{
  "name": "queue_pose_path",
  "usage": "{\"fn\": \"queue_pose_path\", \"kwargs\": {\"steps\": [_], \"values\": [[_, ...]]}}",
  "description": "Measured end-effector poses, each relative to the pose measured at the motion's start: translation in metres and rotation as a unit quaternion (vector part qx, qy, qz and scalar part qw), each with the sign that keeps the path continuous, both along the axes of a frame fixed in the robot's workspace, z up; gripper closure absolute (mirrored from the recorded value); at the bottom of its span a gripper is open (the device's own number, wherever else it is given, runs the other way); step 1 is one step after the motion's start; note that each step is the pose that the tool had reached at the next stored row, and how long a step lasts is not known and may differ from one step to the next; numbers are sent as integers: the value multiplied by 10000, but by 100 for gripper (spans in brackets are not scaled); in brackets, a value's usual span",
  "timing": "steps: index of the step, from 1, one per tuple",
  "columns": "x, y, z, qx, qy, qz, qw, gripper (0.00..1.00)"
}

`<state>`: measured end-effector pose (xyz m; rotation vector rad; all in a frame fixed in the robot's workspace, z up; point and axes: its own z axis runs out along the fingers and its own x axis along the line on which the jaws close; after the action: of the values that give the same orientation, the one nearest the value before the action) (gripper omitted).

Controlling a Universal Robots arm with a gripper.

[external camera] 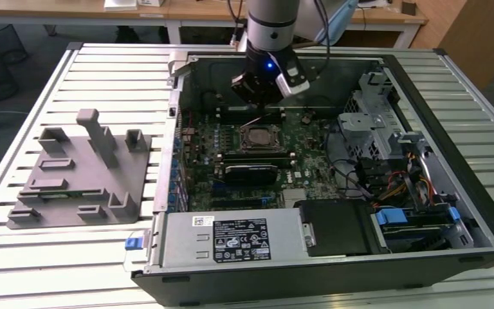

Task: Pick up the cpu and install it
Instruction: 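Install the first cpu locking lever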

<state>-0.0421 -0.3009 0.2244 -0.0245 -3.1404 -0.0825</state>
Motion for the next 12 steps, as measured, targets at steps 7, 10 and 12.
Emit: {"fn": "queue_pose_path", "kwargs": {"steps": [7, 10, 12], "values": [[32, 1, -53, 0, 1, 43, 10000, 89], [65, 2, -63, -1, 1, 49, 10000, 89], [80, 2, -72, 0, 1, 51, 10000, 89]]}}
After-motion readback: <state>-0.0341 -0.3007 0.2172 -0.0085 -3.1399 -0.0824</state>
